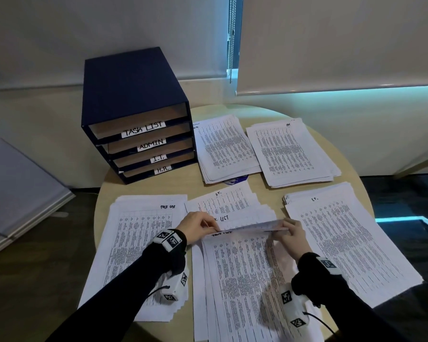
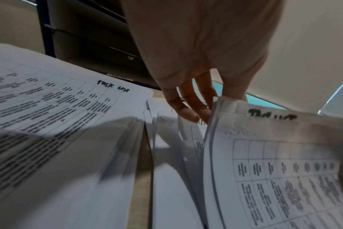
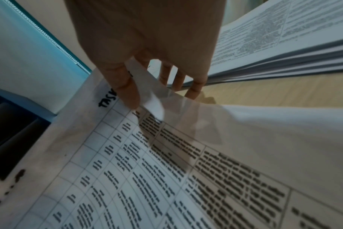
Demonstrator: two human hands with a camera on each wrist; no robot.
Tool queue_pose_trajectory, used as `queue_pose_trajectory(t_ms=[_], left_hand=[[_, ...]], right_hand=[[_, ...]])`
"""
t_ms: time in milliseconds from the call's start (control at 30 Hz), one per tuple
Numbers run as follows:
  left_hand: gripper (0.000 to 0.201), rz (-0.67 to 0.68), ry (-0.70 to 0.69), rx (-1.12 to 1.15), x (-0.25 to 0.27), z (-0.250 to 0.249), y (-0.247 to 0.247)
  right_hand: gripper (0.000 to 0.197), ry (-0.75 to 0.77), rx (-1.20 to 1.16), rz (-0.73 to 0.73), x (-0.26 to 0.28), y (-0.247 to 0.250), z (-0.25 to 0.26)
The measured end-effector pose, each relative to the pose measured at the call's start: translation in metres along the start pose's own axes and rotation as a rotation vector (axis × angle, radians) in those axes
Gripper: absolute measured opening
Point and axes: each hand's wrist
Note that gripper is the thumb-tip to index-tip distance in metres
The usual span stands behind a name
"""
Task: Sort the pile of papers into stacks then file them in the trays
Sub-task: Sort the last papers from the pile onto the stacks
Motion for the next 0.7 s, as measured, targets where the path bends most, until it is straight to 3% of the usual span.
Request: queue_pose_trajectory(t_ms=[100, 233, 333, 567, 600, 700], left_hand=[[0.01, 0.011, 0.017, 0.076, 0.003, 0.002, 0.003], [0.014, -0.107, 0.115, 0.086, 0.0, 0.002, 0.006], [0.014, -0.185, 0.169, -0.093, -0.004, 0.002, 0.006], [0.016, -0.148, 0.145, -0.314, -0.009, -0.001, 0.011], [0.015, -0.15, 0.133, -0.33, -0.01, -0.002, 0.012], [0.011, -0.142, 0.076, -0.4, -0.011, -0.002, 0.012]], right_hand=[[0.025, 0.005, -0.077, 0.039, 0.001, 0.0, 0.002], [0.019, 0.022, -0.107, 0.077, 0.003, 0.0, 0.005], [0.021, 0.021, -0.101, 0.083, 0.005, 0.001, 0.009], [0.018, 0.002, -0.136, 0.127, 0.009, 0.002, 0.009], [0.02, -0.01, -0.139, 0.112, 0.009, 0.002, 0.01], [0.05, -0.037, -0.222, 0.046, 0.007, 0.0, 0.009]])
Point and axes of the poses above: each hand's wrist, its own x-axis away from the middle knuckle, its own y-axis out of the back of the hand, z = x × y, and after that the axes turned 5 degrees about z, right-handed
